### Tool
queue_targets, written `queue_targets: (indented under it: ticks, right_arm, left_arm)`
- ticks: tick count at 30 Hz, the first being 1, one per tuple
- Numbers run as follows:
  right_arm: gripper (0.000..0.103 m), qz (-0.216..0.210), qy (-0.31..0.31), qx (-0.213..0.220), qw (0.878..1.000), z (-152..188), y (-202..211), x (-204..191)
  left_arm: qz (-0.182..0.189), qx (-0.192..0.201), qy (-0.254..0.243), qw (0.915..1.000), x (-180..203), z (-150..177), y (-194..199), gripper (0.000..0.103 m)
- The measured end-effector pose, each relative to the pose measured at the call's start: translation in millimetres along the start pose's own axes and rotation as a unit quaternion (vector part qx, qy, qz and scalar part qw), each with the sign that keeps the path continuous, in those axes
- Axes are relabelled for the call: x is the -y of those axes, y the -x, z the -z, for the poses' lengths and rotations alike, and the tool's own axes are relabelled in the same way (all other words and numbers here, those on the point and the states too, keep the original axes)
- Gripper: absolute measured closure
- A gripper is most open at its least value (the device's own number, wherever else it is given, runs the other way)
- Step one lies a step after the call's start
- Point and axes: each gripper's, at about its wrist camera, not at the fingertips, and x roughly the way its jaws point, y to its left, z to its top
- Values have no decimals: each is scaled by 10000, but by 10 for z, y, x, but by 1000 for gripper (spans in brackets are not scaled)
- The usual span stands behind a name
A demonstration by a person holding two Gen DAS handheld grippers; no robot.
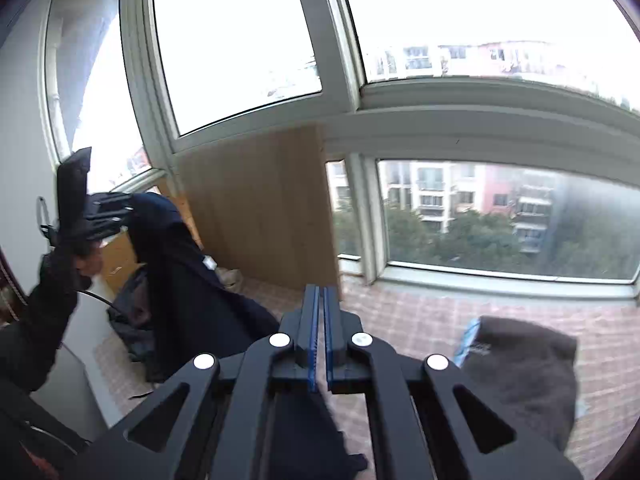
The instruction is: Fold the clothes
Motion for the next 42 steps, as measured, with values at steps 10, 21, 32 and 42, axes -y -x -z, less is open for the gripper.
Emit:
queue_targets:
  ticks: [10,21,32,42]
  right_arm:
    - [36,-504,209,-1875,9808,1054,-1125,-280]
    - [36,-998,1911,-3215,9220,1545,-2834,-1031]
    - [37,-1541,2682,-3960,8645,1942,-3729,-1181]
    - [97,-1412,2014,-3706,8956,1603,-3234,-1055]
  left_arm:
    - [-76,-1344,1014,9857,7,1514,363,95]
    - [-447,-2350,2435,9399,-356,2902,56,95]
    - [-423,-2576,2470,9332,-393,2913,-169,95]
    - [-595,-2618,2232,9371,-354,2813,-201,95]
